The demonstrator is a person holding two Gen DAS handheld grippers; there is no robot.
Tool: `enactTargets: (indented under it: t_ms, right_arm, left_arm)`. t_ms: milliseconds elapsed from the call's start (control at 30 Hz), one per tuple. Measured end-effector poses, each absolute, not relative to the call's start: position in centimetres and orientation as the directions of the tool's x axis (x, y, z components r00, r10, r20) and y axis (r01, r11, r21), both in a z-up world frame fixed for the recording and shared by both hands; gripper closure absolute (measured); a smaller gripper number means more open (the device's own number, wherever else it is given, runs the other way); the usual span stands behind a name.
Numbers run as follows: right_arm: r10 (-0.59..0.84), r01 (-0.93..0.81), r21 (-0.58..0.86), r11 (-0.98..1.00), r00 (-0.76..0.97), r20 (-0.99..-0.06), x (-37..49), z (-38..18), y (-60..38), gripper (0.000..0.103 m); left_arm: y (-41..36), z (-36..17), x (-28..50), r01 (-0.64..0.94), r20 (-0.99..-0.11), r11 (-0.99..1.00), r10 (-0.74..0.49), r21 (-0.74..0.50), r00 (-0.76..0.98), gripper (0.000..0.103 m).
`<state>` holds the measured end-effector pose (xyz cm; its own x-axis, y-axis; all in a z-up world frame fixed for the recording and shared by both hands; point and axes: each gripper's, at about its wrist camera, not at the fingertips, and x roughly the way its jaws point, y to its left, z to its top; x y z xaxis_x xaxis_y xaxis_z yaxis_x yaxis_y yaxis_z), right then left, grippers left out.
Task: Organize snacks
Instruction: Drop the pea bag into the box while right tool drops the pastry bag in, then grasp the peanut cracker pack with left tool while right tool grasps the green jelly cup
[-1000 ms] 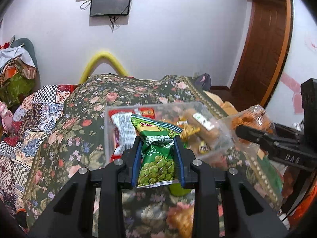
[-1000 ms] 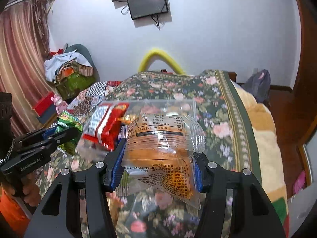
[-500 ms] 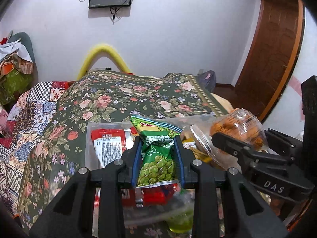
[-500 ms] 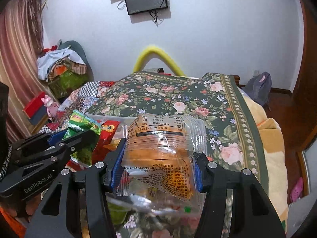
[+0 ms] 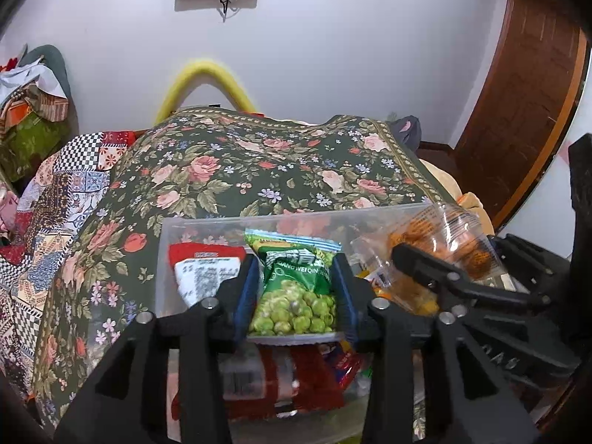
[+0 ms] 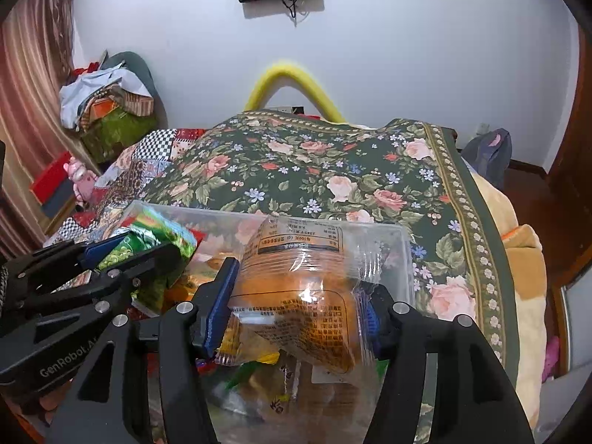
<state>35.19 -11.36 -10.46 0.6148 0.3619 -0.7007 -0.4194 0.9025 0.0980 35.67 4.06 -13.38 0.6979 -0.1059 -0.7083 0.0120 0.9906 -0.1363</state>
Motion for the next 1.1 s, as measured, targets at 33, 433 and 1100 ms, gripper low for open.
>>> enactTargets:
  t_ms: [33,433,1100]
  right_arm:
    - [0.363,-0.417,0.102,0.903,0.615,-0.7,35.0,-10.3,-11.6,0.045]
    - [0.382,-0.461,0.054,0.886,0.659,-0.648,30.8,-7.1,-12.6,0.036]
    - [0.416,-0.531,0.149,0.834,0.428,-0.802,27.0,-15.4,-9.8,0.037]
  left_arm:
    - [4.2,-13.3,35.5,0.014,-0.708,0.99,-0.111,-0.141,0.697,0.055]
    - [3.4,-9.5,29.9,0.075,-0.652,0.991,-0.127,-0.107,0.747,0.048]
    - [6.6,-14.3,22.6,0.053,-0.712,0.993,-0.114,-0.106,0.693,0.043]
